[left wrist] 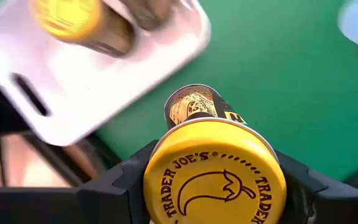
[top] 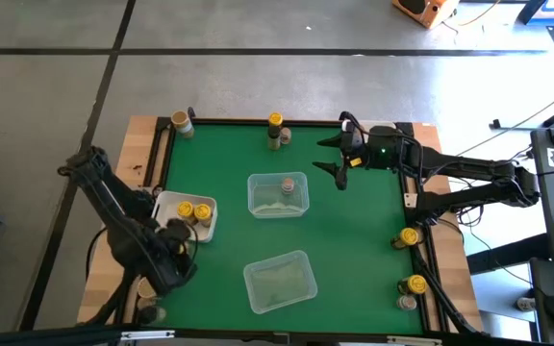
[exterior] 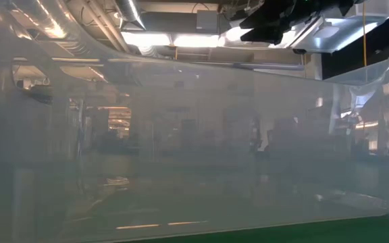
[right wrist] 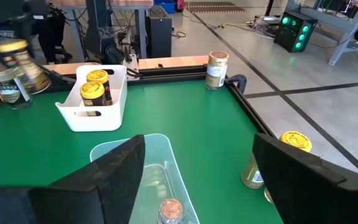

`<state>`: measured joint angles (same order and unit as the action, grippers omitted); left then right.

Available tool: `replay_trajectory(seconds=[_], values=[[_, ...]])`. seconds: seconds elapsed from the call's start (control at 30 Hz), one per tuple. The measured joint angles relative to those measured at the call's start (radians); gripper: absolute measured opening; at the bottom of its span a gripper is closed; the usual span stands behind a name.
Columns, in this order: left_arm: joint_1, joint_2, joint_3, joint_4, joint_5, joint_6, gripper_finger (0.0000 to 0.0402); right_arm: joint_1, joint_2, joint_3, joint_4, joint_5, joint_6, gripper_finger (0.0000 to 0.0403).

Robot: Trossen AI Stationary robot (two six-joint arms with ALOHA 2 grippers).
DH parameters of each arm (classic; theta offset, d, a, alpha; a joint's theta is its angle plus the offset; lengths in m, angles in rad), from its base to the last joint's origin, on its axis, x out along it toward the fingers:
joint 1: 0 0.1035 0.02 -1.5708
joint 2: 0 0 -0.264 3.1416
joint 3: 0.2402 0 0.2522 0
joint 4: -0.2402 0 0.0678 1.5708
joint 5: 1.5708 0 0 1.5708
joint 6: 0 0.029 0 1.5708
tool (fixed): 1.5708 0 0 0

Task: Sort spices by type
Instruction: Put the yellow spice can into the bottom white bin

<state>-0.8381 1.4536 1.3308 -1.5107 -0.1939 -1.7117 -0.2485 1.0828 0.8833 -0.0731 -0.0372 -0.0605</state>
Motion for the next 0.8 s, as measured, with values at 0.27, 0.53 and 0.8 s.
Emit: replay_trajectory(seconds=[0.27, 0.53, 0.8], values=[[0.107, -0.025, -0.018, -0.062, -0.085, 0.007, 0.0218, 0.0, 0.0, 0.0, 0.0, 0.0, 0.0, 0.0299], [0.196, -0.025, -0.143, -0.007, -0.096, 0.04, 0.022, 0.0, 0.0, 0.0, -0.004, 0.0, 0.0, 0.0299], [0.252, -0.024, -0.228, 0.14, -0.095, 0.111, 0.0221, 0.0, 0.0, 0.0, -0.003, 0.0, 0.0, 0.0299]])
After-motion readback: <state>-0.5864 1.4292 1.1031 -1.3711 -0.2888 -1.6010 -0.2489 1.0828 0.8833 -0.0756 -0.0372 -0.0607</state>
